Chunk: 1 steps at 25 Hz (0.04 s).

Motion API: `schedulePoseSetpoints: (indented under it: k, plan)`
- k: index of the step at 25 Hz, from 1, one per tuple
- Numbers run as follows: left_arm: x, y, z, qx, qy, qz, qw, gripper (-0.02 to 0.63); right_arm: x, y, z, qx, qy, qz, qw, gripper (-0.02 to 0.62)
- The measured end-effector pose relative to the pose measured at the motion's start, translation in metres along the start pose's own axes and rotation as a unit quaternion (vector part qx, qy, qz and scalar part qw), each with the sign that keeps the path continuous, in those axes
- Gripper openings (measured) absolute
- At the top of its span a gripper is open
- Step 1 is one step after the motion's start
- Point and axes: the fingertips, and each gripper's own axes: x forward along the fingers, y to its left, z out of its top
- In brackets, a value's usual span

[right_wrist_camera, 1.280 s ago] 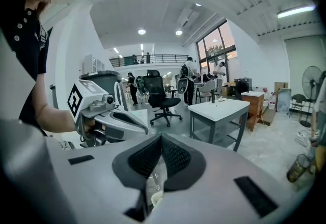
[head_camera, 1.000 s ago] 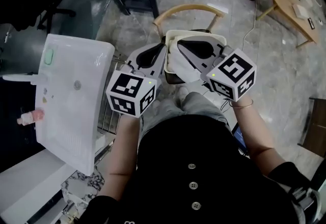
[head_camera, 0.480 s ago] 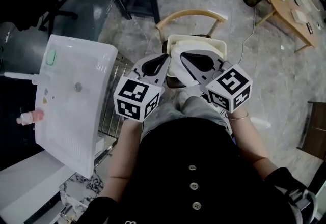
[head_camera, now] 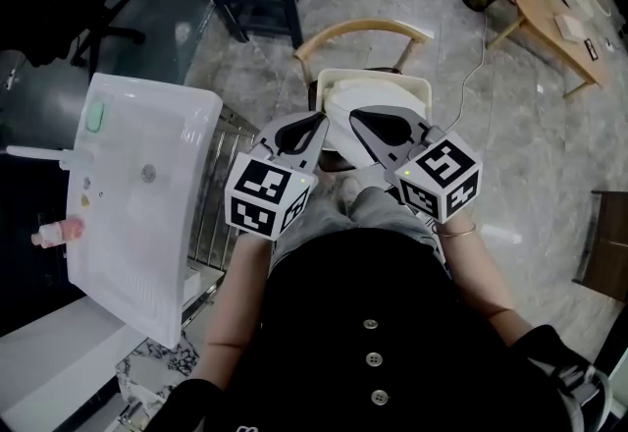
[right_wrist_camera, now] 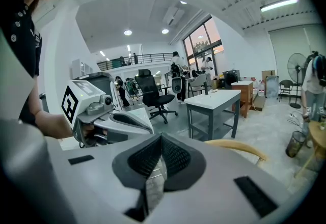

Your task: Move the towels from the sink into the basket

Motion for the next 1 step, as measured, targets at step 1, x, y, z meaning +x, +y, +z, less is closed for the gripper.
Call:
schedulePoseSetpoints:
  k: [1]
  plan:
    - [0.0004, -0.0008, -0.0002, 0.001, 0.001, -0.001, 1.0, 0.018, -0.0008, -0.0007, -0.0006, 0.0, 0.001, -0.001, 1.0, 0.002]
